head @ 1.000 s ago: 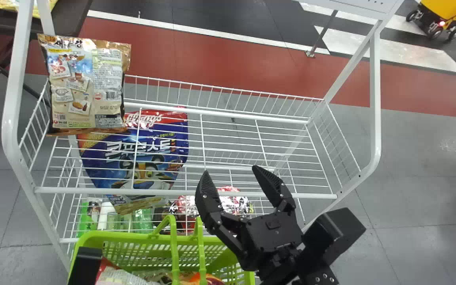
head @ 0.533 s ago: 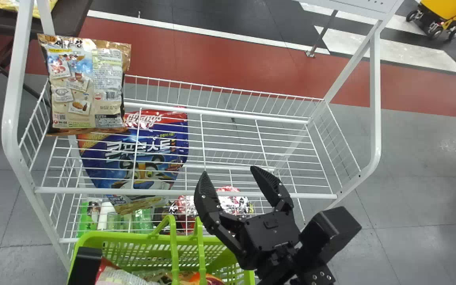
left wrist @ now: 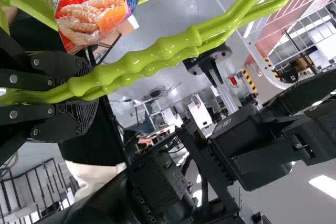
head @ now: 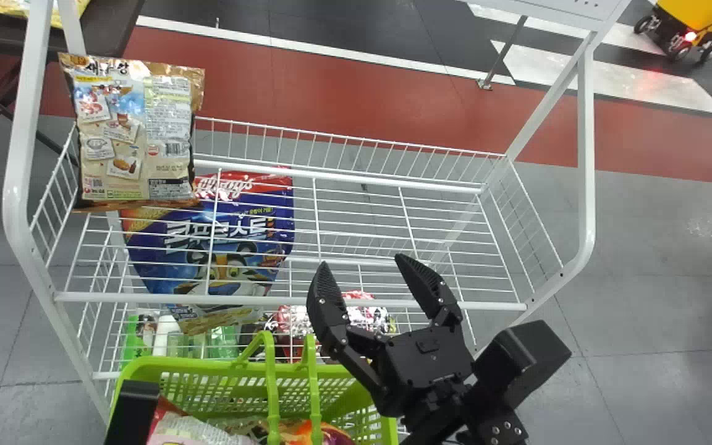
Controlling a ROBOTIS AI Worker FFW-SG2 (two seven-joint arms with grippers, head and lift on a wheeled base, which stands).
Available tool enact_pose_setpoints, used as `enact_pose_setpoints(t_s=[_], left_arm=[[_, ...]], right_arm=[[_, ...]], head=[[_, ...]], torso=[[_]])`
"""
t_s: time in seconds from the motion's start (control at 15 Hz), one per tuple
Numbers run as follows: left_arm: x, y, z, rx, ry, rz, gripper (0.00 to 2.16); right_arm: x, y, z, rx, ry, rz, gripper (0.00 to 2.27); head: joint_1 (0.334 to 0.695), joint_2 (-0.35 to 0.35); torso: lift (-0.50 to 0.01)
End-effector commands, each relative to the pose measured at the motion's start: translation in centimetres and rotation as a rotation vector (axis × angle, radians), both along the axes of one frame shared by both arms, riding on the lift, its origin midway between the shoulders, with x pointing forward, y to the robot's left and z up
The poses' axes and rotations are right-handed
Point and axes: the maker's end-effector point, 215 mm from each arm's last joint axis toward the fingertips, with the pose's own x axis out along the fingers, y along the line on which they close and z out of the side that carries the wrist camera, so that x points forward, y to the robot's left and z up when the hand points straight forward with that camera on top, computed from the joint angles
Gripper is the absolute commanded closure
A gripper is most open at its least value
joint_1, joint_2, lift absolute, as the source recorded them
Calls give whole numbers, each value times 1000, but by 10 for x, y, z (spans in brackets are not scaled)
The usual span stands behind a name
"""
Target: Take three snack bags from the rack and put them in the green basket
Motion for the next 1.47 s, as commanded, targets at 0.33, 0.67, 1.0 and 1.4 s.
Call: enact_pose_setpoints(t_s=[0.33, 0.67, 1.0, 1.4], left_arm=[[-2, 0, 1, -8, 5, -1, 1575], [-7, 1, 1, -13, 9, -1, 1575], [-9, 3, 2, -19, 12, 4, 1575], [-9, 4, 5, -19, 4, 6, 1575]], right_arm=[[0, 1, 7, 5, -22, -1, 66], [-5, -1, 13, 10, -37, -5, 66], [-8, -2, 15, 12, -41, -8, 66], [-10, -11, 17, -1, -41, -22, 66]], head=[[695, -350], [695, -350], [695, -350], [695, -350]], torso=[[-11], [-11], [-11], [-11]])
